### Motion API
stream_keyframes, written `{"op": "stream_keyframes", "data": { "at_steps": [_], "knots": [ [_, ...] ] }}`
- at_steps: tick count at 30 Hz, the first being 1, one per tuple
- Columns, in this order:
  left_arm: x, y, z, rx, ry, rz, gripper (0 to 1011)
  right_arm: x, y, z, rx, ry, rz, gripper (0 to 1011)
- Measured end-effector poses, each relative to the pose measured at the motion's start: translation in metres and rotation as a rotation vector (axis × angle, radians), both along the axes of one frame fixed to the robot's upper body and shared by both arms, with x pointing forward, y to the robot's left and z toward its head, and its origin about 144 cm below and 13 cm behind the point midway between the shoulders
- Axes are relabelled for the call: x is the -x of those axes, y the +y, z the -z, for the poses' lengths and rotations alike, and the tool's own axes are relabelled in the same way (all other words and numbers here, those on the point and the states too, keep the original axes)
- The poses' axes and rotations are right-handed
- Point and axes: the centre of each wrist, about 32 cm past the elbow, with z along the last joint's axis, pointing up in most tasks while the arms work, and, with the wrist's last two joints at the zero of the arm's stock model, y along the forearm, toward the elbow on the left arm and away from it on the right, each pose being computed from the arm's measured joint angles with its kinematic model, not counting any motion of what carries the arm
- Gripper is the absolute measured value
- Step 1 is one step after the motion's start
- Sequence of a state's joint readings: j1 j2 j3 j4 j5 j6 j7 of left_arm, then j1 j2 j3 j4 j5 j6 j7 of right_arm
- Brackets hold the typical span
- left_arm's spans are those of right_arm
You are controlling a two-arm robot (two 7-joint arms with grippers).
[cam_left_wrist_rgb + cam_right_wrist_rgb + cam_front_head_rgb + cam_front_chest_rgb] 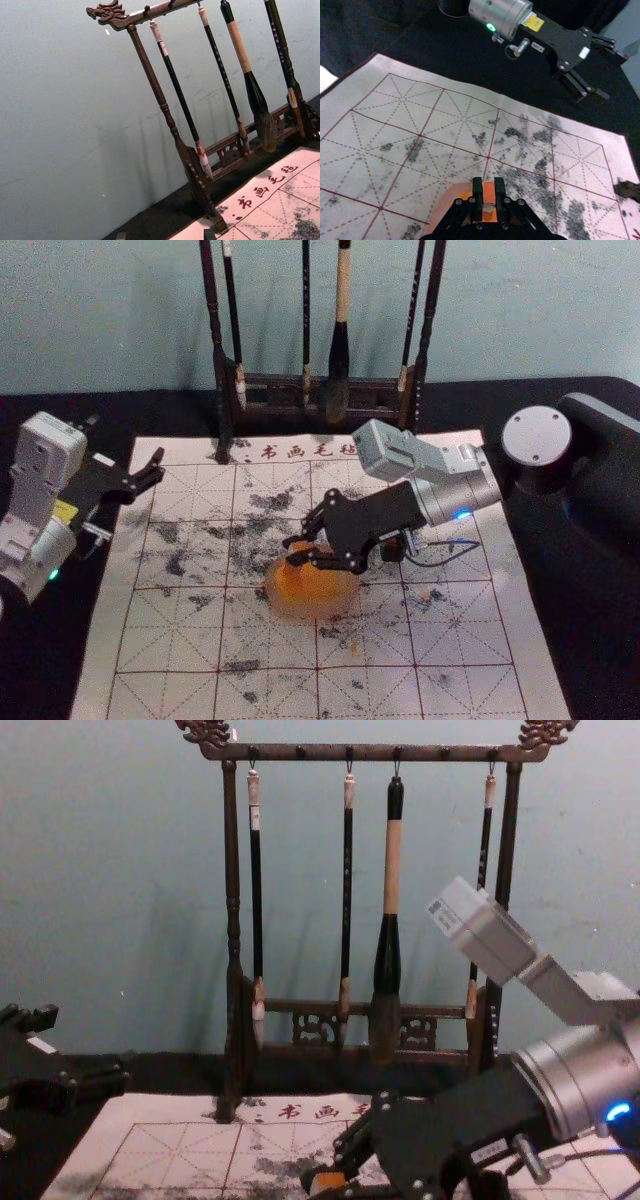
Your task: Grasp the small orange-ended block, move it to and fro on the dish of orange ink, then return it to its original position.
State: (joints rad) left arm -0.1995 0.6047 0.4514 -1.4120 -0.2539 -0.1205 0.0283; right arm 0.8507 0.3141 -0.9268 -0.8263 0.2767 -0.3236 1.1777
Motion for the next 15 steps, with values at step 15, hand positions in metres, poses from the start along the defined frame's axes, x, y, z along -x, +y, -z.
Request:
{"op": "stream_keyframes", "data": {
  "at_steps": [15],
  "knots": [
    [0.0,0.0,0.0,0.0,0.0,0.0,1001,-0.0025,-0.009,-0.004,0.011,-0.022,0.032,137]
  ]
}}
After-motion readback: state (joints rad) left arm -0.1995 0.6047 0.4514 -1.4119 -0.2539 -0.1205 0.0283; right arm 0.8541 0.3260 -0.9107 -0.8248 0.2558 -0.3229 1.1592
